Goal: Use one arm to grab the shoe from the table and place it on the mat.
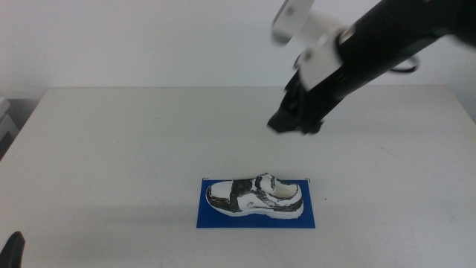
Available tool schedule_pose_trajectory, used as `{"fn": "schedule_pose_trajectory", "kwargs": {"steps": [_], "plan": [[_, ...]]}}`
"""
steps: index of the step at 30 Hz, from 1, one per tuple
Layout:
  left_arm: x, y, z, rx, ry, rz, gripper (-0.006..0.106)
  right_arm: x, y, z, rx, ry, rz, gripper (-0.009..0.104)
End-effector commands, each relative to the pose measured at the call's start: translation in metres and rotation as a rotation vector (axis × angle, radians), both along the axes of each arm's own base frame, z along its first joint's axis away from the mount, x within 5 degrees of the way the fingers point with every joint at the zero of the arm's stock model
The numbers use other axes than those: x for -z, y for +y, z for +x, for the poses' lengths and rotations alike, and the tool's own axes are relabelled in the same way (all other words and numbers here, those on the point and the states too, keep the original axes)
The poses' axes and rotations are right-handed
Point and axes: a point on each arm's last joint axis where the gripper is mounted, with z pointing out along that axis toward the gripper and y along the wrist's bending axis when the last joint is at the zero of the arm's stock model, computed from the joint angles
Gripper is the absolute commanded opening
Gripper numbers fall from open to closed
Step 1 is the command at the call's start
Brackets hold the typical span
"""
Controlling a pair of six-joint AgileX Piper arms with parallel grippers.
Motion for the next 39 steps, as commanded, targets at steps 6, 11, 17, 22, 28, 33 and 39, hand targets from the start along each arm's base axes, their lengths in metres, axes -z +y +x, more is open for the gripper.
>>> {"fn": "schedule_pose_trajectory", "kwargs": {"steps": [6,11,17,22,28,33,39], "plan": [[-0.008,-0.001,-0.001,0.015,-0.101,-0.008,0.093,-0.090,-0.075,-0.043,0.354,-0.151,0.151,0.060],[-0.008,-0.001,-0.001,0.015,-0.101,-0.008,0.093,-0.104,-0.121,-0.080,0.645,-0.263,0.282,0.060],[-0.008,-0.001,-0.001,0.015,-0.101,-0.008,0.093,-0.082,-0.158,-0.135,0.774,-0.496,0.429,0.060],[-0.008,-0.001,-0.001,0.015,-0.101,-0.008,0.093,-0.041,-0.177,-0.175,0.881,-0.568,0.499,0.060],[-0.008,-0.001,-0.001,0.015,-0.101,-0.008,0.093,0.012,-0.182,-0.211,0.915,-0.586,0.614,0.060],[-0.008,-0.001,-0.001,0.015,-0.101,-0.008,0.093,0.042,-0.183,-0.234,0.854,-0.692,0.691,0.060],[-0.008,-0.001,-0.001,0.015,-0.101,-0.008,0.093,0.064,-0.183,-0.251,0.808,-0.777,0.756,0.060]]}}
